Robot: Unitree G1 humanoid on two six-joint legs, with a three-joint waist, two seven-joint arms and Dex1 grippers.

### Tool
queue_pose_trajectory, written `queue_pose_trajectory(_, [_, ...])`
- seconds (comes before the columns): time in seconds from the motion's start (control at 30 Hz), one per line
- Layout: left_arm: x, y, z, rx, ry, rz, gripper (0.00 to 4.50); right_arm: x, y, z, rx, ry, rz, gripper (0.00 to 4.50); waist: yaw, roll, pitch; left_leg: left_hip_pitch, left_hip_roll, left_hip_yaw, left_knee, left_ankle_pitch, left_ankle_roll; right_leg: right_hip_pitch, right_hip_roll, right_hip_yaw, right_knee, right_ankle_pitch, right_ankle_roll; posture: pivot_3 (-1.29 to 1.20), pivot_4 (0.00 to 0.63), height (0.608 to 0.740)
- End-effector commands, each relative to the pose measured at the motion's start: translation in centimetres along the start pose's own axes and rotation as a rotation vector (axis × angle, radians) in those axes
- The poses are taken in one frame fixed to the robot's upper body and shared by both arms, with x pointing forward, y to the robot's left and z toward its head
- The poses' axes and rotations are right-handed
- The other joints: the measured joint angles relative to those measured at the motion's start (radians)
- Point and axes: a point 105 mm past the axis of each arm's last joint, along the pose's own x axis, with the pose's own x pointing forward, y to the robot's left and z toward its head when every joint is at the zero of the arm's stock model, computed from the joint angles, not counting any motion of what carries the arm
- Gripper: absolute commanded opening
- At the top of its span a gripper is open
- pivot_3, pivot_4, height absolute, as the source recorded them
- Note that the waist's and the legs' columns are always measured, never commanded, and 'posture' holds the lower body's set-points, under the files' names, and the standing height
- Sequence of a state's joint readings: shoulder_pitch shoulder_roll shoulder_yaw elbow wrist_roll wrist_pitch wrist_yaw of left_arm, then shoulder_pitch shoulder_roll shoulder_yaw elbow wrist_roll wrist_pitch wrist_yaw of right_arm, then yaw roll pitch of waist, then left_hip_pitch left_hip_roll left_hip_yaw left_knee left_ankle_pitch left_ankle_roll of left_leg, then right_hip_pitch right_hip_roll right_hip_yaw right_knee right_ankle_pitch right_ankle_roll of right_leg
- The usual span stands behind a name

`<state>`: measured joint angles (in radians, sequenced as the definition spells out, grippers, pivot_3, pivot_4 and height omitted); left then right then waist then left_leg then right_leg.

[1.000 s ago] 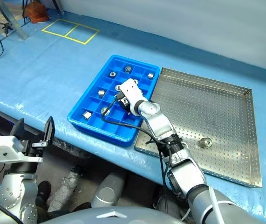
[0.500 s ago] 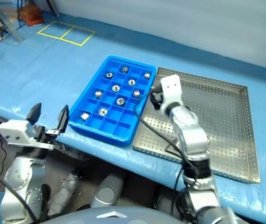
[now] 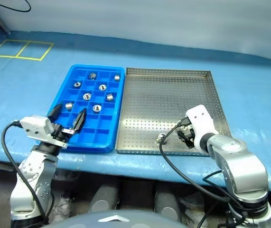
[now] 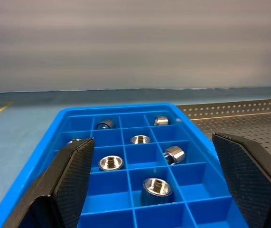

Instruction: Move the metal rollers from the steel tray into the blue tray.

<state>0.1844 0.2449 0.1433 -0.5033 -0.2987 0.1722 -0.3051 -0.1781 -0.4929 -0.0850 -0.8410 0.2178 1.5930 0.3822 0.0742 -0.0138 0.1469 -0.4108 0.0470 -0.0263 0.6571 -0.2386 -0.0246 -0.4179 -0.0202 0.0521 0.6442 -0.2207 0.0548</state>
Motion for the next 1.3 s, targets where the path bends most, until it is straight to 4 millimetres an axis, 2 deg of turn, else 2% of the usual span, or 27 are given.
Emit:
queue_pose_trajectory(0.03, [0.7,-1.4,0.2,0.038,-0.005,-0.094,4.38,0.2,1.2,2.0,0.032,-0.102,0.001,3.28,-0.016,0.0,0.0,0.0,0.0,0.0,0.0,0.0,0.0,0.0,0.0,0.0,0.0,0.0,0.0,0.13,0.15,0.74])
queue_pose_trajectory(0.2, [1.5,-2.5,0.2,0.039,-0.012,-0.15,4.38,1.3,1.7,2.2,0.081,-0.124,-0.047,3.28,-0.035,0.0,0.0,0.0,-0.001,-0.001,0.0,0.0,0.0,0.001,0.0,0.0,0.0,0.0,0.001,0.12,0.15,0.74])
queue_pose_trajectory(0.47, [1.8,-2.9,0.2,0.022,-0.015,-0.177,4.38,1.9,-0.6,1.6,0.124,-0.143,-0.18,3.28,-0.042,0.0,0.0,0.0,-0.001,-0.001,0.0,0.0,0.001,0.001,0.0,0.001,0.0,0.0,0.001,0.11,0.15,0.74])
queue_pose_trajectory(0.73, [1.9,-3.4,0.2,0.005,-0.014,-0.203,4.38,4.2,-0.9,0.5,0.206,-0.136,-0.169,3.28,-0.051,0.001,0.0,0.001,-0.001,-0.001,-0.001,0.0,0.001,0.001,0.0,0.002,0.0,0.0,0.001,0.11,0.15,0.74])
queue_pose_trajectory(1.13, [1.8,-3.3,0.2,-0.008,-0.014,-0.193,4.38,6.4,-1.2,0.0,0.278,-0.158,-0.157,3.28,-0.054,0.001,0.0,0.001,-0.001,-0.001,-0.001,0.0,0.001,0.001,0.0,0.002,0.0,0.001,0.001,0.12,0.15,0.74])
queue_pose_trajectory(1.23, [1.8,-3.3,0.1,-0.011,-0.013,-0.19,4.38,6.7,-1.1,-0.2,0.279,-0.157,-0.158,2.75,-0.054,0.001,0.001,0.001,-0.001,0.0,-0.001,0.0,0.001,0.001,0.0,0.002,0.0,0.001,0.001,0.12,0.15,0.74])
queue_pose_trajectory(1.3, [1.6,-3.2,0.1,-0.018,-0.012,-0.185,4.38,6.7,-1.0,0.0,0.281,-0.165,-0.155,2.12,-0.053,0.001,0.001,0.001,-0.001,-0.001,-0.001,0.0,0.001,0.001,0.0,0.002,0.0,0.001,0.001,0.13,0.15,0.74])
